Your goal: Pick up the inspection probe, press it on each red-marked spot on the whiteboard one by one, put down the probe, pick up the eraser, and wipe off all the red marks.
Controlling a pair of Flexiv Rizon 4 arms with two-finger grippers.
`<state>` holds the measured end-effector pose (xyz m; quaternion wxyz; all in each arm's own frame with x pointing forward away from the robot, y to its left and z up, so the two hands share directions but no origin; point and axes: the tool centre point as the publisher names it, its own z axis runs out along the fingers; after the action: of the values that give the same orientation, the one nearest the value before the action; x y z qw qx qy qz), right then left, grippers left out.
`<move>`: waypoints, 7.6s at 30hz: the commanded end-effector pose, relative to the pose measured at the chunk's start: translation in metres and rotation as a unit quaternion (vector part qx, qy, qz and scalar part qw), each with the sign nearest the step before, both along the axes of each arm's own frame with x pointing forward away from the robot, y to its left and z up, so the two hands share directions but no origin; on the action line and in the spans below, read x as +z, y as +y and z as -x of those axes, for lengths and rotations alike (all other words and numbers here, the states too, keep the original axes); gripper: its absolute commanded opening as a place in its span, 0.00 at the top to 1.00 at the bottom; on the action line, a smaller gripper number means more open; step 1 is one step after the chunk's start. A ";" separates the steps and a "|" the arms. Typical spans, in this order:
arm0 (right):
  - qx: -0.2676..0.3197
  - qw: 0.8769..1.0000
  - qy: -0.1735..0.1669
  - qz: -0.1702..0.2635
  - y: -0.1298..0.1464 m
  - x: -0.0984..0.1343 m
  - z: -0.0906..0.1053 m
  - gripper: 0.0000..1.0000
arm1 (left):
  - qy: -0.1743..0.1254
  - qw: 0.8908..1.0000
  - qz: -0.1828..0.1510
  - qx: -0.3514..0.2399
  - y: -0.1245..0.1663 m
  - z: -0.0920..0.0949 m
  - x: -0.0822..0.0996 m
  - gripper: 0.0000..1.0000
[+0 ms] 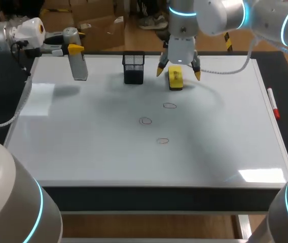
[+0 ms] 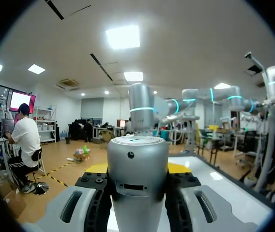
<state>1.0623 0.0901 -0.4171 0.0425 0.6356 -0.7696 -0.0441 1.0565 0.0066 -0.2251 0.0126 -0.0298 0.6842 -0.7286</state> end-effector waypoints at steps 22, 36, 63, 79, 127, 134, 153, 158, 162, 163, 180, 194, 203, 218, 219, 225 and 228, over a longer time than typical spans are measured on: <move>0.022 1.000 0.015 0.006 0.005 -0.006 -0.014 0.76 | 0.000 1.000 -0.001 -0.001 0.000 -0.001 0.001 1.00; -0.007 1.000 -0.007 0.005 -0.009 0.020 -0.002 1.00 | 0.000 1.000 -0.001 -0.001 0.000 -0.001 0.001 1.00; -0.182 0.983 -0.015 -0.009 -0.146 0.055 0.045 1.00 | 0.000 1.000 -0.001 -0.001 0.000 -0.001 0.001 1.00; -0.191 0.982 0.002 -0.010 -0.196 0.049 0.064 1.00 | 0.000 1.000 -0.001 -0.001 0.000 -0.001 0.001 1.00; -0.189 0.982 0.001 -0.006 -0.196 0.052 0.064 1.00 | 0.003 0.995 0.032 -0.090 -0.115 0.130 0.007 1.00; -0.189 0.982 0.001 -0.006 -0.196 0.052 0.064 1.00 | 0.015 0.992 0.037 -0.120 -0.143 0.151 0.000 1.00; -0.189 0.982 0.001 -0.006 -0.196 0.052 0.064 1.00 | 0.023 0.984 0.028 -0.173 -0.207 0.173 -0.020 1.00; -0.189 0.982 0.001 -0.006 -0.196 0.052 0.064 1.00 | 0.027 0.983 0.031 -0.176 -0.215 0.169 -0.026 1.00; -0.189 0.982 0.001 -0.006 -0.196 0.052 0.064 1.00 | 0.030 0.983 0.034 -0.179 -0.220 0.167 -0.032 1.00; -0.189 0.982 0.001 -0.006 -0.196 0.052 0.064 1.00 | 0.029 0.983 0.033 -0.179 -0.221 0.166 -0.034 1.00; -0.189 0.982 0.001 -0.006 -0.196 0.052 0.064 1.00 | 0.037 0.982 0.032 -0.181 -0.226 0.158 -0.048 1.00; -0.189 0.982 0.001 -0.006 -0.196 0.052 0.064 1.00 | 0.020 0.981 0.004 -0.191 -0.223 0.165 -0.052 1.00; -0.189 0.982 0.001 -0.006 -0.196 0.052 0.064 1.00 | 0.019 0.981 -0.001 -0.193 -0.221 0.169 -0.055 1.00; -0.189 0.982 0.001 -0.006 -0.196 0.052 0.064 1.00 | 0.015 0.981 -0.006 -0.195 -0.221 0.172 -0.053 1.00; -0.189 0.982 0.001 -0.006 -0.196 0.052 0.064 1.00 | 0.014 0.981 -0.006 -0.196 -0.221 0.172 -0.053 1.00; -0.189 0.982 0.001 -0.006 -0.196 0.052 0.064 1.00 | 0.011 0.980 -0.004 -0.196 -0.221 0.174 -0.048 1.00; -0.189 0.982 0.001 -0.006 -0.196 0.052 0.064 1.00 | 0.010 0.981 -0.003 -0.195 -0.219 0.176 -0.045 1.00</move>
<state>0.9978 -0.1055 -0.3663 0.0286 0.4785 -0.8757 -0.0581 0.8846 -0.2155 -0.2750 -0.1397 0.0986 0.6765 -0.7163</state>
